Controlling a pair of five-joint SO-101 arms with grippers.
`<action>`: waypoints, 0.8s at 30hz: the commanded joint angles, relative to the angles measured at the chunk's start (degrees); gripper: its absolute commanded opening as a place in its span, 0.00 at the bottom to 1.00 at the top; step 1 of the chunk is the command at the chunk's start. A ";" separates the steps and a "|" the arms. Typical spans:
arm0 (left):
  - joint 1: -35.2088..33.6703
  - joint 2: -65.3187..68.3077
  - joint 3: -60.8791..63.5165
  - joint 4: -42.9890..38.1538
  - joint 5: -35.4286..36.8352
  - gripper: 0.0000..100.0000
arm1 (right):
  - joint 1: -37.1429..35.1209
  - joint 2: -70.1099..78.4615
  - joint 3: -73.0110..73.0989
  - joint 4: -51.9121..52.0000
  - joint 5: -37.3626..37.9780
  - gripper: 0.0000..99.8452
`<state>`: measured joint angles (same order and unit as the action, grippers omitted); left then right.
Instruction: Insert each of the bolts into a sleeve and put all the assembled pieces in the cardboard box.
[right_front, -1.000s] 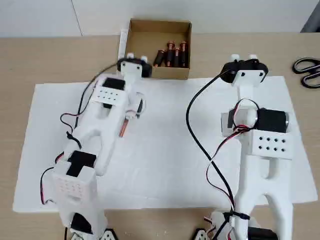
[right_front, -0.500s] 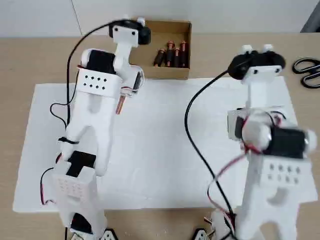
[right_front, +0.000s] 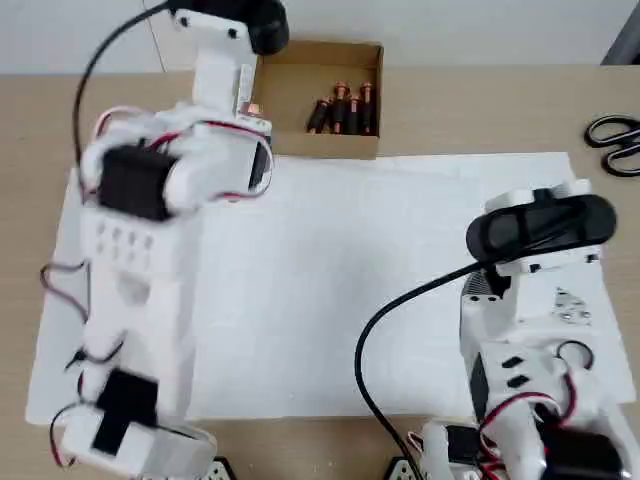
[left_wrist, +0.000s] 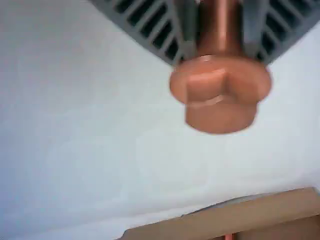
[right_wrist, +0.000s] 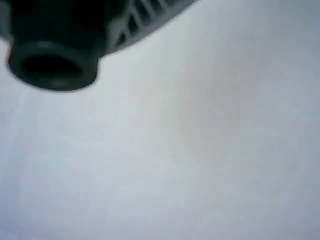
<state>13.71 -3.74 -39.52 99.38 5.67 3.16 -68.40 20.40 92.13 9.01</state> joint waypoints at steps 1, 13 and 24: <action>1.76 -9.23 1.54 0.00 2.20 0.01 | -0.31 -5.49 8.62 -7.60 -0.53 0.00; 1.67 -21.10 21.58 -15.91 10.02 0.01 | -16.04 -23.78 43.34 -32.40 -0.62 0.00; 2.99 -27.34 43.12 -33.85 10.37 0.01 | -22.99 -35.12 63.91 -52.53 -6.07 0.00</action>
<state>15.38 -28.09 0.48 71.43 15.78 -18.46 -103.03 82.20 43.43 7.34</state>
